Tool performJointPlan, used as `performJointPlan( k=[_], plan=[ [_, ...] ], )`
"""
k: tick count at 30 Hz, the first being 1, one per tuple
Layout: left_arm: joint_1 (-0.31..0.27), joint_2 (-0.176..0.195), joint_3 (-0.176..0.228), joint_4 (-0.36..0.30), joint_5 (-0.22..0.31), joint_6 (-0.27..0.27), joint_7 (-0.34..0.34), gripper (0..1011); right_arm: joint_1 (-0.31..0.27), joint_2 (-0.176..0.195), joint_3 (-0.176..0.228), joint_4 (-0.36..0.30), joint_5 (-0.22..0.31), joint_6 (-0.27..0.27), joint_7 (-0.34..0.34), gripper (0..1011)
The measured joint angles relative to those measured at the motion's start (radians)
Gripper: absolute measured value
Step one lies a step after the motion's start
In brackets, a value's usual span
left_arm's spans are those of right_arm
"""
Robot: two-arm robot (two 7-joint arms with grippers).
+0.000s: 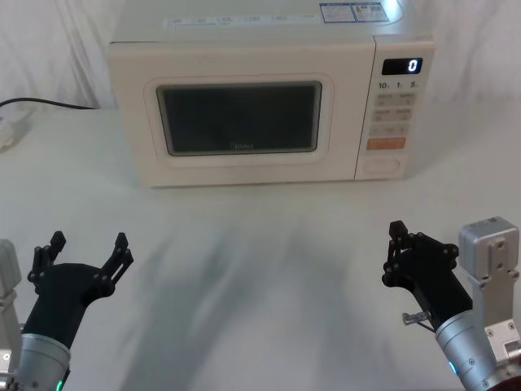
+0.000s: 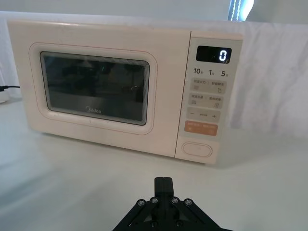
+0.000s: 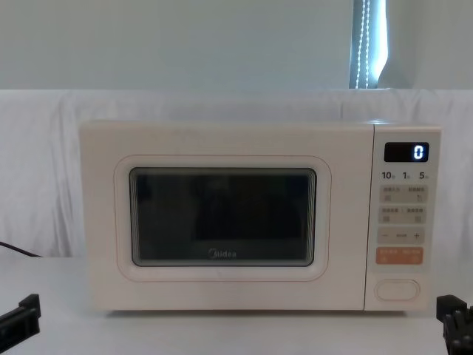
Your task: Press the button to open the microwave door with one hand; close the microwave door with the other hand.
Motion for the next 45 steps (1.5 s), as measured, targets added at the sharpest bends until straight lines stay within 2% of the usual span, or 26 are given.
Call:
performJointPlan(
  k=[7, 11, 18, 24, 31, 41, 45],
  plan=[
    [0.000, 0.000, 0.000, 0.000, 0.000, 0.000, 0.000, 1001, 0.001, -0.002, 0.001, 0.001, 0.000, 0.000, 0.002, 0],
    [0.000, 0.000, 0.000, 0.000, 0.000, 0.000, 0.000, 1001, 0.025, -0.024, 0.017, 0.030, 0.017, -0.008, 0.025, 0],
    [0.000, 0.000, 0.000, 0.000, 0.000, 0.000, 0.000, 1001, 0.103, -0.066, 0.045, 0.126, 0.047, -0.024, 0.068, 0],
    [0.000, 0.000, 0.000, 0.000, 0.000, 0.000, 0.000, 1001, 0.172, -0.093, 0.067, 0.206, 0.060, -0.005, 0.097, 0],
    [0.000, 0.000, 0.000, 0.000, 0.000, 0.000, 0.000, 1001, 0.245, -0.111, 0.087, 0.291, 0.063, 0.030, 0.122, 0],
    [0.000, 0.000, 0.000, 0.000, 0.000, 0.000, 0.000, 1001, 0.341, -0.124, 0.113, 0.400, 0.065, 0.049, 0.132, 0],
    [0.000, 0.000, 0.000, 0.000, 0.000, 0.000, 0.000, 1001, 0.402, -0.127, 0.114, 0.469, 0.062, 0.064, 0.142, 0]
  ],
)
